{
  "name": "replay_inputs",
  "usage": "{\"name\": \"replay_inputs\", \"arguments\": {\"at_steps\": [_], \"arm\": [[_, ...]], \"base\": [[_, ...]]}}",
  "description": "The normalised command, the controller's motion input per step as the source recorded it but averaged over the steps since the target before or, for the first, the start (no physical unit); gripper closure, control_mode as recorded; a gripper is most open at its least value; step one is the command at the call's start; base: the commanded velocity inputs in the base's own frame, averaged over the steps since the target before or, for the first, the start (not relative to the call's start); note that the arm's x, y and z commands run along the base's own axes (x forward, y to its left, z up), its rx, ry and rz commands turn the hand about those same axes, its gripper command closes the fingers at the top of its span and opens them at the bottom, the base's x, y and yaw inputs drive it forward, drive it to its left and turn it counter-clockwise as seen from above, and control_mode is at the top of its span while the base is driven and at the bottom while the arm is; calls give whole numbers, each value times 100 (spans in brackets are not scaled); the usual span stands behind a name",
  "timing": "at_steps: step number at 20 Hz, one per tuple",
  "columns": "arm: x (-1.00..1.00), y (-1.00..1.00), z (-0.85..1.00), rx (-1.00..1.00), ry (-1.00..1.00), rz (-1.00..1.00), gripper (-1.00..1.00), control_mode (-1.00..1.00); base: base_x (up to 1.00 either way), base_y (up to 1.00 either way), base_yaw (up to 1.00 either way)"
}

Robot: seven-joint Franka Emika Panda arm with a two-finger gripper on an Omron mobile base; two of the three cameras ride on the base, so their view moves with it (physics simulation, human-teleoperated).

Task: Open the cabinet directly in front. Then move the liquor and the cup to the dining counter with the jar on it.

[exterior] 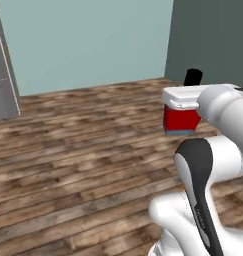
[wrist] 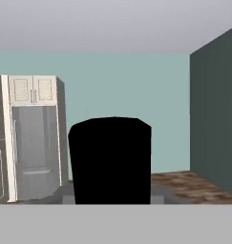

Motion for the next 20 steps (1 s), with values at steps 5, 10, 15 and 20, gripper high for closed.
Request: {"name": "replay_inputs", "arguments": {"at_steps": [5, 10, 15, 20], "arm": [[0, 0, 0, 0, 0, 0, 100, 100], [0, 0, 0, 0, 0, 0, 100, 100], [0, 0, 0, 0, 0, 0, 100, 100], [0, 0, 0, 0, 0, 0, 100, 100]], "base": [[32, -33, -39], [22, -3, -41], [22, 1, -46], [20, 11, -48]]}}
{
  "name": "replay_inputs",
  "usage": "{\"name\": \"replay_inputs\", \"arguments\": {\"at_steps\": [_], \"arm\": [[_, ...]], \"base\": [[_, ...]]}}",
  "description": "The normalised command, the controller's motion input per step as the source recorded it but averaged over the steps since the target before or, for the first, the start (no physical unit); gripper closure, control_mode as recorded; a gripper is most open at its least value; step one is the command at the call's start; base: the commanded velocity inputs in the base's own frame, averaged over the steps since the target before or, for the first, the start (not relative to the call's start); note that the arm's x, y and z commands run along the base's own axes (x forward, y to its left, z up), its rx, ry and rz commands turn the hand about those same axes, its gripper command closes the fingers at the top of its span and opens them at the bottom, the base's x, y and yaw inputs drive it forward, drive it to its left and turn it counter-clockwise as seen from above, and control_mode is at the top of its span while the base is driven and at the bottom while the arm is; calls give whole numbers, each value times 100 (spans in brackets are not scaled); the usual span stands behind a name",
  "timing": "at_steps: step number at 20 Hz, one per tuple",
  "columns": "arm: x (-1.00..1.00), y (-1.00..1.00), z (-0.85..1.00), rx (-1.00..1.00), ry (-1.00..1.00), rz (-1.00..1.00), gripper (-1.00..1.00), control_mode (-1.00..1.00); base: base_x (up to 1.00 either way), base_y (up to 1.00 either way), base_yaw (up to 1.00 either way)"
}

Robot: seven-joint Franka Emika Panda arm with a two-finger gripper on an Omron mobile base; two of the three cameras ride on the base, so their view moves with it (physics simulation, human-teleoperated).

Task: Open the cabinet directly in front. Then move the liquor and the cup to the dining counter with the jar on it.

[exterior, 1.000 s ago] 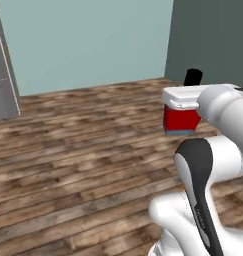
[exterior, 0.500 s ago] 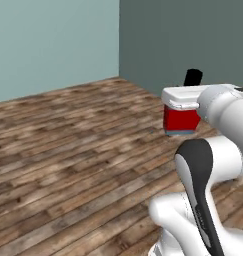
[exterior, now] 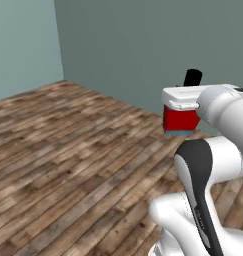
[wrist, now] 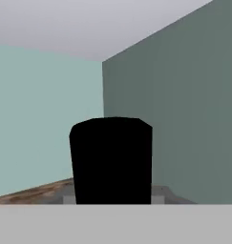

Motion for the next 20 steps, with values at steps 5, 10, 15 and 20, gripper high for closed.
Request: {"name": "replay_inputs", "arguments": {"at_steps": [5, 10, 15, 20], "arm": [[0, 0, 0, 0, 0, 0, 100, 100], [0, 0, 0, 0, 0, 0, 100, 100], [0, 0, 0, 0, 0, 0, 100, 100], [0, 0, 0, 0, 0, 0, 100, 100]], "base": [[23, 28, -48], [31, 49, -49], [35, 54, -47], [36, 64, -43]]}}
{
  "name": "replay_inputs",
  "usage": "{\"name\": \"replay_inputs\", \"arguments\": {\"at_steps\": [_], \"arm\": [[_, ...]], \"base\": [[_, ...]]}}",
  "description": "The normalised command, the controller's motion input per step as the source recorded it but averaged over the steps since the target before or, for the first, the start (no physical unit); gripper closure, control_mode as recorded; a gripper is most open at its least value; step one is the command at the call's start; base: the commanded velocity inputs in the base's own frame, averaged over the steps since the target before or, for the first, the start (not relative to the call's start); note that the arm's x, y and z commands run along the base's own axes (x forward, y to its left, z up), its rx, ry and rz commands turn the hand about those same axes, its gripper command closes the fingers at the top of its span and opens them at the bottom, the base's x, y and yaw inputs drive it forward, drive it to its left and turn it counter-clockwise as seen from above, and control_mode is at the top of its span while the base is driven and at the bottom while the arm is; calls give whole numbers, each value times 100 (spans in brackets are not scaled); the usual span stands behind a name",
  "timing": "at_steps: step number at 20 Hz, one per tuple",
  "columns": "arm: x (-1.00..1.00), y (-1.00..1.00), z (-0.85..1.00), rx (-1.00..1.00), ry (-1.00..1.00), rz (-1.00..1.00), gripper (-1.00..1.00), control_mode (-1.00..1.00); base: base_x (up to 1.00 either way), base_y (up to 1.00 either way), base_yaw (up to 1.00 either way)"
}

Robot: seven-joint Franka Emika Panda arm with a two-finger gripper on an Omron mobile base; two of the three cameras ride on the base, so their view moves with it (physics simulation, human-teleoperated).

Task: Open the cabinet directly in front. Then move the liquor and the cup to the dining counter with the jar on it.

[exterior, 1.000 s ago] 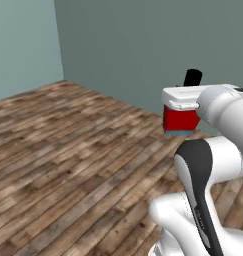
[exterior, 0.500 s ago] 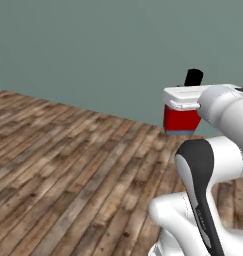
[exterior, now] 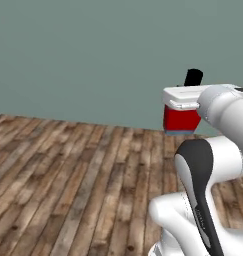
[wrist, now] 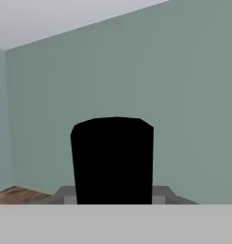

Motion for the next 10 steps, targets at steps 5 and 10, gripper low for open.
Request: {"name": "replay_inputs", "arguments": {"at_steps": [5, 10], "arm": [[0, 0, 0, 0, 0, 0, 100, 100], [0, 0, 0, 0, 0, 0, 100, 100]], "base": [[35, 37, -42], [22, 12, -47]]}}
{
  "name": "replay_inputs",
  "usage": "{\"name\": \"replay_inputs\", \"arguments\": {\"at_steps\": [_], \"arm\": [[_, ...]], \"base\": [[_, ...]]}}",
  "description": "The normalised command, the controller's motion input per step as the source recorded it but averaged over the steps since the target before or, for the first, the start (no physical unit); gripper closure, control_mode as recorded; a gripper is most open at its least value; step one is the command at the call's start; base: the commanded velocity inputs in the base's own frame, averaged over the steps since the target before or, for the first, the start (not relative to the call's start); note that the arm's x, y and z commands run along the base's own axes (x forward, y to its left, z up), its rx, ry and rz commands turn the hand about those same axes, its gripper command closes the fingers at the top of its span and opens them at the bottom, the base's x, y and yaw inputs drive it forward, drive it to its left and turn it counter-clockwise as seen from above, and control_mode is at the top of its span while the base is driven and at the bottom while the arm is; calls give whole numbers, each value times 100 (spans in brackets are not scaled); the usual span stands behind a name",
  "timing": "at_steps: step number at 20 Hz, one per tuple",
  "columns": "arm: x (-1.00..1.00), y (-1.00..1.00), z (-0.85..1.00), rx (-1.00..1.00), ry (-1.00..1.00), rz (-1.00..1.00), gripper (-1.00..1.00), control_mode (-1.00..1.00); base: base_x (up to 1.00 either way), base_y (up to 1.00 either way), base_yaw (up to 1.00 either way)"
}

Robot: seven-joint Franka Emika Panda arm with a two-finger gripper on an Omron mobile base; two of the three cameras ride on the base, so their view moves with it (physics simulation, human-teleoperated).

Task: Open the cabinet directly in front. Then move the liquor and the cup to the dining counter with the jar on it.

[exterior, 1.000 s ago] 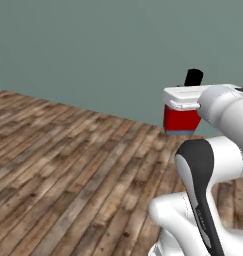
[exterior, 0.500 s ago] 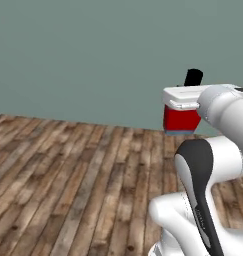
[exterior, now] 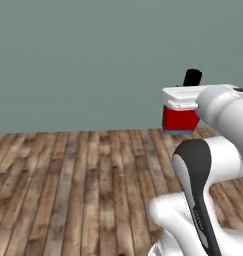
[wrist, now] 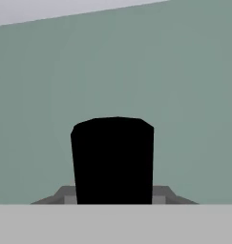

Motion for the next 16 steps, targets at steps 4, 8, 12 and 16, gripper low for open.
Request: {"name": "replay_inputs", "arguments": {"at_steps": [4, 8, 12, 16], "arm": [[0, 0, 0, 0, 0, 0, 100, 100], [0, 0, 0, 0, 0, 0, 100, 100], [0, 0, 0, 0, 0, 0, 100, 100], [0, 0, 0, 0, 0, 0, 100, 100]], "base": [[16, 2, -47], [16, 2, -47], [37, 26, -38], [74, 36, -21]]}}
